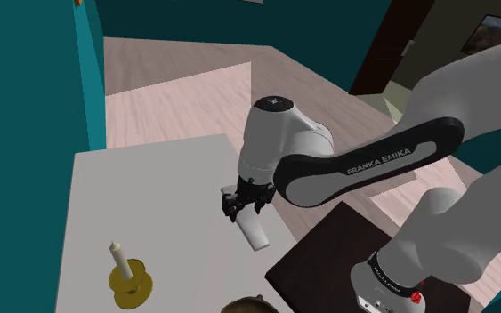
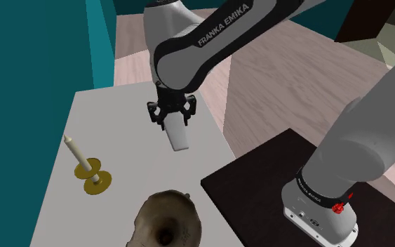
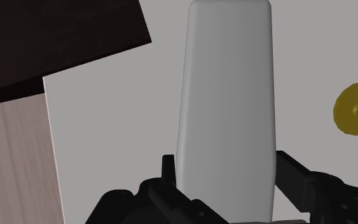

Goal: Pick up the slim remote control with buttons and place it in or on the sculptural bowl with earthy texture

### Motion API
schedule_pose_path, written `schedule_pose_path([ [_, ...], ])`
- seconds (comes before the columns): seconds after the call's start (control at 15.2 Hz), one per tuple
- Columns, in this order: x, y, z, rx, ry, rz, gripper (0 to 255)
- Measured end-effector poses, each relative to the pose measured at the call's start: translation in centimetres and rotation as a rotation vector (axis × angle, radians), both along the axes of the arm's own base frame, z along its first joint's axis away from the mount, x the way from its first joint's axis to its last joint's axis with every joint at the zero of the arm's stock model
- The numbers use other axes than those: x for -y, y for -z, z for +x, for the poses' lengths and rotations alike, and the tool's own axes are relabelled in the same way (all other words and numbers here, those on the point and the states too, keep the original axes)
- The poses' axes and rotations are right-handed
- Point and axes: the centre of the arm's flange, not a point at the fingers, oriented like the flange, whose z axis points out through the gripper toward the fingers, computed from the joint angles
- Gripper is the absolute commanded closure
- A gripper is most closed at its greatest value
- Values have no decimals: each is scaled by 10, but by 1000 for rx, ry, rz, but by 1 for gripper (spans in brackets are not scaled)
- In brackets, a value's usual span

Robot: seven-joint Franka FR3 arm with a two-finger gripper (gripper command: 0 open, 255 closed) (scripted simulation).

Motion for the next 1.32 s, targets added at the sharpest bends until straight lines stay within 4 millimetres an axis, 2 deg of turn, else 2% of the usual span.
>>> schedule_pose_path([
  [1.32, -140, 2, -220, 0, 0, 0, 255],
])
